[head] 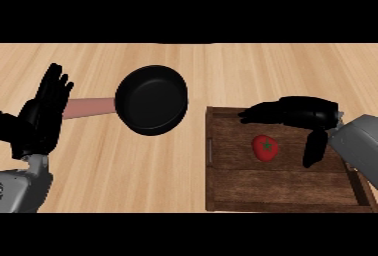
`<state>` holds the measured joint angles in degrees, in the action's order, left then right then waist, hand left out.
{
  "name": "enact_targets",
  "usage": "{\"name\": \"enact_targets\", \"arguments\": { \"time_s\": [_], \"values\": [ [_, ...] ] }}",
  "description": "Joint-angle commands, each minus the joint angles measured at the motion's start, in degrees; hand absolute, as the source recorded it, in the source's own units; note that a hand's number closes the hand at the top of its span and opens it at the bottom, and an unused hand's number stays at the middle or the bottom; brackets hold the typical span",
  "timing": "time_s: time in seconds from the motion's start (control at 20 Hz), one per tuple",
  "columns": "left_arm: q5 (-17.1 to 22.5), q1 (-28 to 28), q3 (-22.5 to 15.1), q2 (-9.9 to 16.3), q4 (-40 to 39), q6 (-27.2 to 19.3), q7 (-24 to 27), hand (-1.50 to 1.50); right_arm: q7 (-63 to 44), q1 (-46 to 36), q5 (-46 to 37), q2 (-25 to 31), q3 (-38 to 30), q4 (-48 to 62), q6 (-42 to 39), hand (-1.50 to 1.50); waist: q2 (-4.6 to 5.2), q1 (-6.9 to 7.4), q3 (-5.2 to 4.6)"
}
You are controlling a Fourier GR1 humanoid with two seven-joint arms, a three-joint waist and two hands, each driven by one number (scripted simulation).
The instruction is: Pick the tomato from the tray and place it in the pot
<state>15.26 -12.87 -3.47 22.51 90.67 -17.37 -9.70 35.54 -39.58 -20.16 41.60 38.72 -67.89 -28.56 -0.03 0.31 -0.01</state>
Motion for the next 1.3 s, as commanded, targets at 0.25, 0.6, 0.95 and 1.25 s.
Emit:
{"name": "enact_targets", "arguments": {
  "time_s": [0.25, 0.6, 0.95, 1.25],
  "values": [
    [-2.26, 3.14, 0.12, -1.99, 4.17, 1.72, -1.64, 0.0, -1.43, 1.82, -10.17, -5.47, -2.62, 3.88, -0.39, -1.5, 0.04, 0.31, 0.02],
    [-4.34, 1.02, 2.53, -3.78, 1.41, 2.29, -1.21, 0.0, 2.53, 3.94, -17.09, -9.2, -5.11, 7.01, 0.47, -1.5, 0.11, 0.04, 0.02],
    [-5.06, 1.83, 3.92, -4.96, 5.59, 3.52, -4.24, 0.0, 3.21, 8.08, -23.38, -11.4, -7.95, 6.85, 3.41, -1.5, 0.02, -0.1, 0.02],
    [-6.31, 2.34, 6.06, -5.21, 1.47, 6.29, -0.39, 0.0, 6.12, 5.8, -27.14, -12.96, -11.0, 13.22, 2.43, -1.5, 0.09, -0.07, 0.01]
  ]
}}
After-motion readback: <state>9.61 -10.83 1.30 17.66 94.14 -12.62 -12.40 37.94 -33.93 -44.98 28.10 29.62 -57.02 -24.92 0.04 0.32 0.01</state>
